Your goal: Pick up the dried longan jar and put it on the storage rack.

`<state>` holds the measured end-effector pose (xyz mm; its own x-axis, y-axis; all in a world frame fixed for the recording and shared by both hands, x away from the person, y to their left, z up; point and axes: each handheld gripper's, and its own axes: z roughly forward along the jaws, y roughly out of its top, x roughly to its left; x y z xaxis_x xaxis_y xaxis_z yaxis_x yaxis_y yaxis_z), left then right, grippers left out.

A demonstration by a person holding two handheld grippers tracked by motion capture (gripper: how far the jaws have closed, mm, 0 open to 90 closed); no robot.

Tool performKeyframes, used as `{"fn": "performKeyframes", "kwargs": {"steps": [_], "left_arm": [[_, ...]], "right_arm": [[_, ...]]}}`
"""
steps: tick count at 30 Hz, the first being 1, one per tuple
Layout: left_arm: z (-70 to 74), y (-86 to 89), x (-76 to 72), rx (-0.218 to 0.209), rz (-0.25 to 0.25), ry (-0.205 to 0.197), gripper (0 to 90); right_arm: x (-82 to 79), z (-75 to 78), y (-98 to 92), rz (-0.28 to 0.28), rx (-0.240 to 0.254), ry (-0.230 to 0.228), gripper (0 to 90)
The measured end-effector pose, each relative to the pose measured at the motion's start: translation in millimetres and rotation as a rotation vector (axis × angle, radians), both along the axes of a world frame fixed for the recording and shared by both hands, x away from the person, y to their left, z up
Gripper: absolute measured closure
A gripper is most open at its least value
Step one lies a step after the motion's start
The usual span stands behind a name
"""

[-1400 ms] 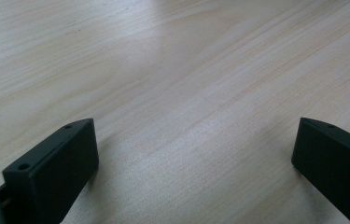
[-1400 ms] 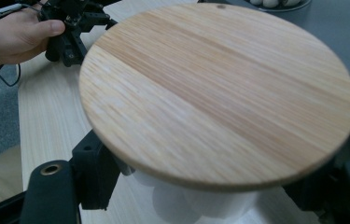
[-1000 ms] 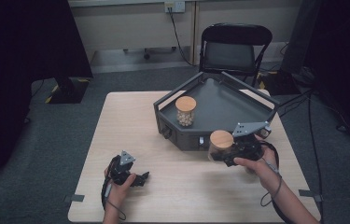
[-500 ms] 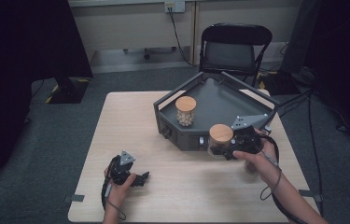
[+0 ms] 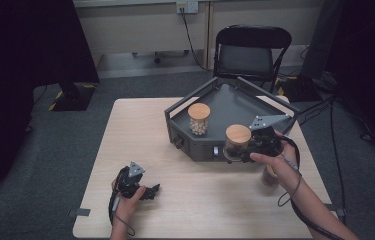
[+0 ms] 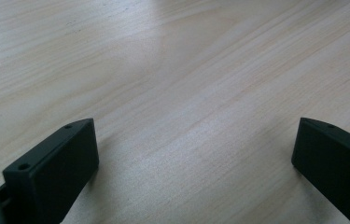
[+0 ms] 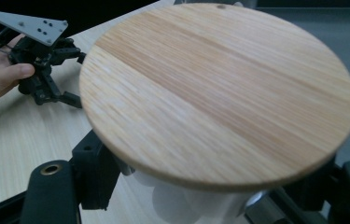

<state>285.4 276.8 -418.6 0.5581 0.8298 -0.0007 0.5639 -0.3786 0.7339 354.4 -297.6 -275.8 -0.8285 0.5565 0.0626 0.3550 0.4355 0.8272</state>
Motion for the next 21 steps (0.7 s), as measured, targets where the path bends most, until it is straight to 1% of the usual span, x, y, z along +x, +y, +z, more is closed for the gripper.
{"fn": "performKeyframes", "kwargs": {"steps": [3, 6, 10, 16, 21], "left_arm": [[-0.2, -0.1, -0.1, -0.002, 0.001, 0.000, 0.0], [-0.2, -0.1, -0.1, -0.002, 0.001, 0.000, 0.1], [-0.2, -0.1, -0.1, -0.001, 0.001, 0.000, 0.1], [-0.2, -0.1, -0.1, -0.002, 0.001, 0.000, 0.0], [-0.2, -0.1, -0.1, -0.002, 0.001, 0.000, 0.0]], "right_arm": [[2.7, 2.9, 0.0, -0.005, 0.003, 0.002, 25.5], [3.3, 6.6, 2.0, -0.010, -0.007, -0.011, 25.5], [6.2, 10.4, 2.8, -0.017, -0.012, -0.013, 25.5], [10.2, 16.1, 5.4, -0.036, -0.025, -0.022, 25.5], [14.4, 19.2, 6.5, -0.055, -0.023, -0.026, 25.5]]}}
